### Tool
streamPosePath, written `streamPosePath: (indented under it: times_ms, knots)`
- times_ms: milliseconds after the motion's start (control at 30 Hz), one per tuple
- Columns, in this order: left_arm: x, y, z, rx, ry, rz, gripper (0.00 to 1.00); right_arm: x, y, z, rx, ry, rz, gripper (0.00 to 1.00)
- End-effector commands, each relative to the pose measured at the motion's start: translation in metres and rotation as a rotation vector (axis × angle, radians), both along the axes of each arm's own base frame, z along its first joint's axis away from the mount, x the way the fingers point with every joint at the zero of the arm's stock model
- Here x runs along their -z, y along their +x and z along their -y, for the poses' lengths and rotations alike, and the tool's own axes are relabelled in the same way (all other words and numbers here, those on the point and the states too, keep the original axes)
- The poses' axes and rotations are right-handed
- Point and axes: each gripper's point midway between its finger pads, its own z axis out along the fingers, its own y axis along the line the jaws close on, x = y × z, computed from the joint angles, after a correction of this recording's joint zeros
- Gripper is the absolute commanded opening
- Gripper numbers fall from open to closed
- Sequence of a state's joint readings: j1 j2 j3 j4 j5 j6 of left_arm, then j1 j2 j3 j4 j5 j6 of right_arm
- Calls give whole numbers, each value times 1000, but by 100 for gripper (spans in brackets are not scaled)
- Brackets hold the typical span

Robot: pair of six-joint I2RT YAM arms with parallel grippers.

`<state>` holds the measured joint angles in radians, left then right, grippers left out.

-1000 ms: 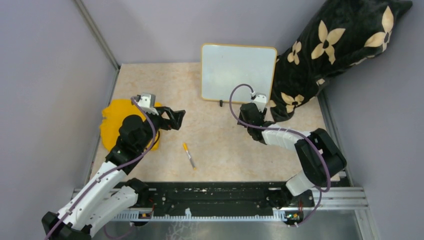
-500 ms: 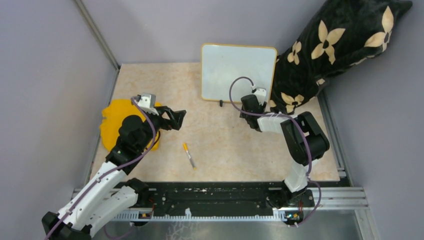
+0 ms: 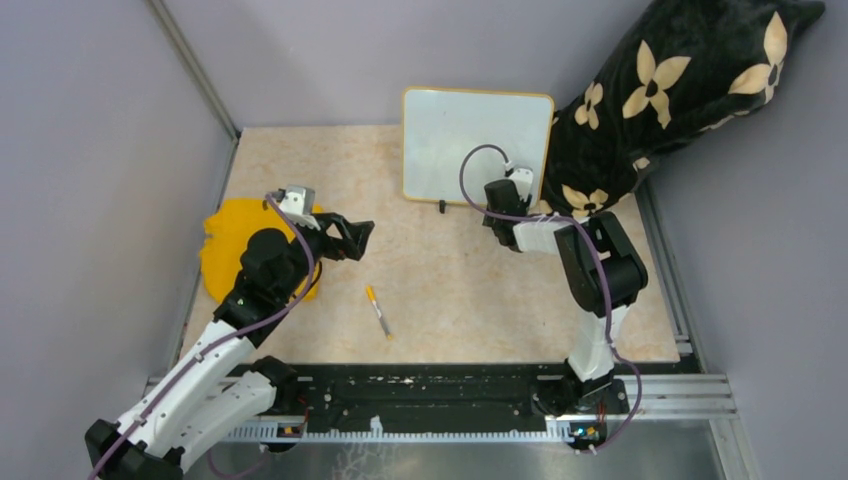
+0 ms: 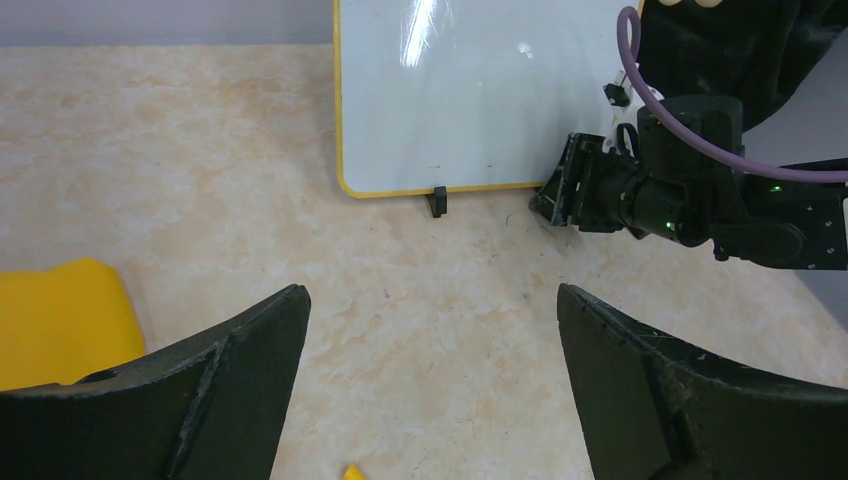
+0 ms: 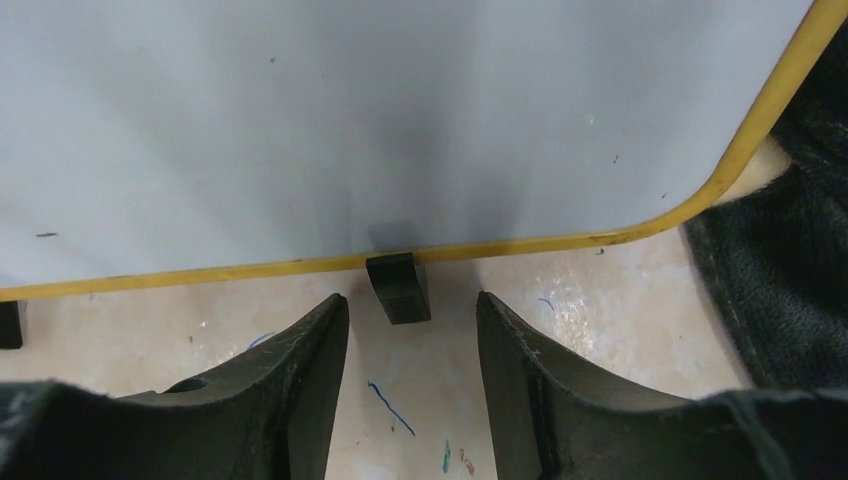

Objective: Write a sentence on the whiteboard
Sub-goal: Move the whiteboard stand to the center of the board.

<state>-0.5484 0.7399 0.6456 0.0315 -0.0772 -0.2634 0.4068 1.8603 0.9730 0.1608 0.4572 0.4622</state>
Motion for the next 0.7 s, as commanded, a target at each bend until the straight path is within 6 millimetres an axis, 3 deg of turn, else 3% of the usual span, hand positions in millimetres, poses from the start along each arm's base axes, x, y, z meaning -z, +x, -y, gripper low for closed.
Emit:
streamPosePath:
  times_ms: [0, 667]
  knots:
    - [-5, 0, 4, 19, -4, 30, 99, -5, 17, 0, 2, 13, 24, 50]
    - [-2, 2, 3, 7, 2, 22, 99, 1, 27, 2, -22, -31, 10, 25]
